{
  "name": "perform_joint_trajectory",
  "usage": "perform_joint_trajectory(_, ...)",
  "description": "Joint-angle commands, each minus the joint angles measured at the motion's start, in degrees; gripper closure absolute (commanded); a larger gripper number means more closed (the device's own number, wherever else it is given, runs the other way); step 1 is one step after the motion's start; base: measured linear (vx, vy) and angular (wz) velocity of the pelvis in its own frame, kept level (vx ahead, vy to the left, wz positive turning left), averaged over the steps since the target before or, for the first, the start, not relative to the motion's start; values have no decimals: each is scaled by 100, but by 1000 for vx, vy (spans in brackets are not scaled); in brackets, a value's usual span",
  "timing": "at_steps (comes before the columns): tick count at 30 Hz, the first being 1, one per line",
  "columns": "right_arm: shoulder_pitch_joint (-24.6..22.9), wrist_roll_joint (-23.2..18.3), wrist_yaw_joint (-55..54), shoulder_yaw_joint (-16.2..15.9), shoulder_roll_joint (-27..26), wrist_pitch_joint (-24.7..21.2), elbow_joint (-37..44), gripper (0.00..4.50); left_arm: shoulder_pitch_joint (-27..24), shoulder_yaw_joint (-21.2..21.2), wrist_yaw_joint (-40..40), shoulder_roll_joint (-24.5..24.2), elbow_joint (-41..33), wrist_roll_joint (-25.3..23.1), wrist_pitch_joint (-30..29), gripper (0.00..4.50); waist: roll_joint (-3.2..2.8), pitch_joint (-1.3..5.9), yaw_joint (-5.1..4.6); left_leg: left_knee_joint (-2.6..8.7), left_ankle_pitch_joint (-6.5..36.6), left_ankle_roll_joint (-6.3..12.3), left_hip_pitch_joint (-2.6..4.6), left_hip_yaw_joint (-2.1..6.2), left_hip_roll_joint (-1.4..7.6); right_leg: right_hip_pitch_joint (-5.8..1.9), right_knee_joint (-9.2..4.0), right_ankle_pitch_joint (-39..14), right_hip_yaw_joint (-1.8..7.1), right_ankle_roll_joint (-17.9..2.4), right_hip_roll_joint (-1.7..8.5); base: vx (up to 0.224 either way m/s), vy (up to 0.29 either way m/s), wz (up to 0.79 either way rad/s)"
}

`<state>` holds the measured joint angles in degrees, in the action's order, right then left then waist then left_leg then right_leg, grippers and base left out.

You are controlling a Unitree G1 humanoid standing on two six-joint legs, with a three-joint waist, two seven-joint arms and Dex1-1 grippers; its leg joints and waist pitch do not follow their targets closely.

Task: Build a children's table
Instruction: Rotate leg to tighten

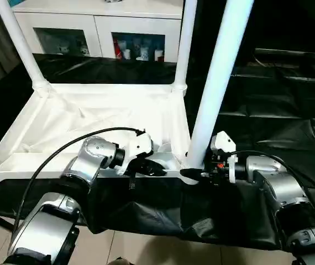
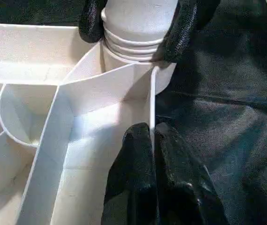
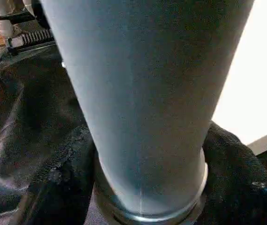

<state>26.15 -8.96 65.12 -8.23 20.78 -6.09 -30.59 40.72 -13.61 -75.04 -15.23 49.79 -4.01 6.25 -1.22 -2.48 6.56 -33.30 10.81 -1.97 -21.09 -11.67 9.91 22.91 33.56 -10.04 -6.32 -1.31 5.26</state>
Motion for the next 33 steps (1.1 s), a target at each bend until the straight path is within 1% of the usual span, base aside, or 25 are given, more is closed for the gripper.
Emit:
perform_joint_trajectory(1, -86, 92, -335, -40, -158, -16, -31, 174, -12, 248, 298, 253, 1, 358, -56, 450, 127, 350, 16, 348, 782, 527, 58, 173, 432, -297, -332, -1135, 362, -1230, 505, 0, 0, 0)
perform_joint_trajectory(2, -53, 255, -990, 55, -332, -17, -267, 176, 92, 316, 744, 344, 154, 270, -53, 450, 128, 338, 7, 352, 820, 496, 50, 176, 425, -294, -348, -1241, 364, -1211, 515, 0, 0, 0)
perform_joint_trajectory(4, 51, 357, -2040, 298, -666, -89, -689, 179, 272, 291, 1473, 465, 474, 9, -41, 450, 122, 323, -44, 366, 996, 324, 63, 198, 401, -266, -395, -1645, 369, -1130, 527, 0, 0, 0)
perform_joint_trajectory(5, 51, 357, -2040, 298, -666, -89, -689, 179, 272, 291, 1473, 465, 474, 9, -41, 450, 111, 316, -69, 367, 1071, 262, 66, 203, 388, -261, -412, -1801, 369, -1095, 527, 0, 0, 0)
perform_joint_trajectory(6, 99, 350, -2472, 419, -819, -116, -840, 180, 353, 280, 1806, 542, 610, -87, -66, 450, 134, 305, -104, 369, 1215, 183, 82, 206, 372, -268, -469, -2195, 371, -962, 530, 0, 0, 0)
perform_joint_trajectory(7, 110, 346, -2563, 446, -853, -125, -871, 180, 371, 283, 1874, 563, 638, -100, -72, 450, 120, 306, -103, 372, 1240, 177, 100, 209, 379, -254, -474, -2224, 376, -950, 531, 0, 0, 0)
perform_joint_trajectory(8, 170, 323, -2959, 566, -990, -169, -1004, 180, 440, 311, 2106, 673, 728, -108, -127, 450, 123, 295, -116, 379, 1308, 196, 101, 210, 379, -250, -487, -2284, 376, -923, 521, 0, 0, 0)
perform_joint_trajectory(9, 170, 323, -2959, 566, -990, -169, -1004, 180, 440, 311, 2106, 673, 728, -108, -127, 450, 122, 298, -120, 381, 1307, 200, 97, 208, 378, -250, -491, -2297, 380, -906, 522, 0, 0, 0)
perform_joint_trajectory(10, 340, 270, -3779, 792, -1305, -267, -1299, 180, 585, 351, 2560, 939, 870, -114, -259, 450, 85, 303, -125, 389, 1312, 165, 107, 219, 382, -240, -491, -2304, 383, -891, 523, 0, 0, 0)
perform_joint_trajectory(11, 340, 270, -3779, 792, -1305, -267, -1299, 180, 585, 351, 2560, 939, 870, -114, -259, 450, 66, 303, -146, 394, 1339, 144, 106, 217, 384, -227, -486, -2271, 386, -915, 514, 0, 0, 0)
perform_joint_trajectory(12, 413, 272, -4041, 838, -1421, -279, -1401, 180, 644, 374, 2753, 1058, 922, -105, -320, 450, 93, 312, -164, 397, 1320, 101, 102, 221, 381, -245, -472, -2114, 381, -950, 507, 0, 0, 0)
perform_joint_trajectory(13, 475, 304, -4211, 859, -1515, -270, -1481, 180, 699, 383, 2922, 1138, 992, -112, -323, 450, 39, 312, -152, 397, 1338, 92, 108, 230, 387, -247, -466, -2057, 384, -971, 512, 0, 0, 0)
perform_joint_trajectory(14, 557, 403, -4211, 739, -1669, -155, -1526, 180, 756, 342, 3095, 1280, 1095, -172, -279, 450, 34, 311, -160, 387, 1374, 102, 117, 214, 374, -231, -476, -1950, 394, -1001, 502, 0, 0, 0)
perform_joint_trajectory(15, 589, 443, -4140, 664, -1745, -69, -1529, 180, 783, 320, 3188, 1349, 1153, -216, -241, 450, 71, 319, -161, 385, 1348, 145, 101, 209, 361, -259, -466, -1836, 397, -1018, 501, 0, 0, 0)
perform_joint_trajectory(16, 602, 459, -4113, 635, -1774, -34, -1532, 124, 794, 311, 3222, 1375, 1177, -233, -225, 450, 55, 324, -151, 377, 1317, 176, 97, 210, 355, -265, -458, -1782, 397, -1032, 503, 0, 0, 0)
perform_joint_trajectory(18, 611, 327, -3948, 681, -1838, 14, -1453, 110, 789, 279, 3158, 1417, 1165, -245, -193, 450, 60, 334, -139, 365, 1158, 316, 62, 206, 354, -292, -436, -1583, 398, -1051, 509, 0, 0, 0)
perform_joint_trajectory(20, 612, 222, -3782, 725, -1829, 12, -1396, 110, 787, 260, 3063, 1402, 1168, -236, -164, 450, 54, 342, -134, 364, 1118, 369, 66, 207, 362, -294, -424, -1515, 389, -1074, 502, 0, 0, 0)
perform_joint_trajectory(21, 598, 204, -3624, 703, -1768, 40, -1343, 84, 762, 242, 2952, 1354, 1145, -235, -131, 450, 49, 339, -136, 365, 1128, 383, 68, 207, 367, -290, -424, -1502, 389, -1093, 500, 0, 0, 0)
perform_joint_trajectory(23, 595, 206, -3537, 690, -1729, 66, -1321, 74, 749, 230, 2882, 1324, 1137, -237, -109, 450, 50, 337, -135, 365, 1172, 395, 71, 204, 367, -292, -428, -1525, 386, -1102, 499, 0, 0, 0)
perform_joint_trajectory(25, 504, 139, -2863, 546, -1472, 37, -1112, 70, 671, 185, 2501, 1179, 1062, -209, -10, 450, 70, 346, -110, 349, 1144, 460, 57, 195, 358, -321, -421, -1468, 381, -1092, 495, 0, 0, 0)
perform_joint_trajectory(26, 455, 127, -2578, 472, -1347, 37, -1018, 70, 653, 169, 2395, 1119, 1047, -213, 30, 450, 62, 345, -101, 349, 1035, 510, 36, 197, 374, -320, -396, -1328, 386, -1118, 498, 0, 0, 0)
perform_joint_trajectory(28, 362, 132, -2135, 349, -1127, 41, -853, 70, 621, 134, 2164, 1013, 1015, -216, 112, 450, 84, 349, -80, 336, 973, 578, 38, 188, 377, -321, -384, -1262, 373, -1149, 491, 0, 0, 0)
perform_joint_trajectory(31, 189, 93, -1322, 185, -705, 6, -513, 70, 521, 64, 1562, 798, 870, -173, 223, 450, 91, 337, -34, 329, 1030, 610, 41, 179, 393, -313, -401, -1475, 369, -1108, 501, 0, 0, 0)
perform_joint_trajectory(32, 187, 92, -1313, 184, -700, 5, -509, 70, 520, 63, 1555, 795, 868, -172, 223, 450, 95, 328, -32, 340, 1067, 584, 32, 184, 396, -312, -409, -1595, 368, -1083, 500, 0, 0, 0)
perform_joint_trajectory(33, 131, 61, -951, 119, -475, -25, -393, 70, 471, 41, 1257, 681, 788, -131, 214, 450, 99, 327, -27, 341, 1096, 558, 43, 186, 401, -304, -413, -1682, 366, -1074, 501, 0, 0, 0)
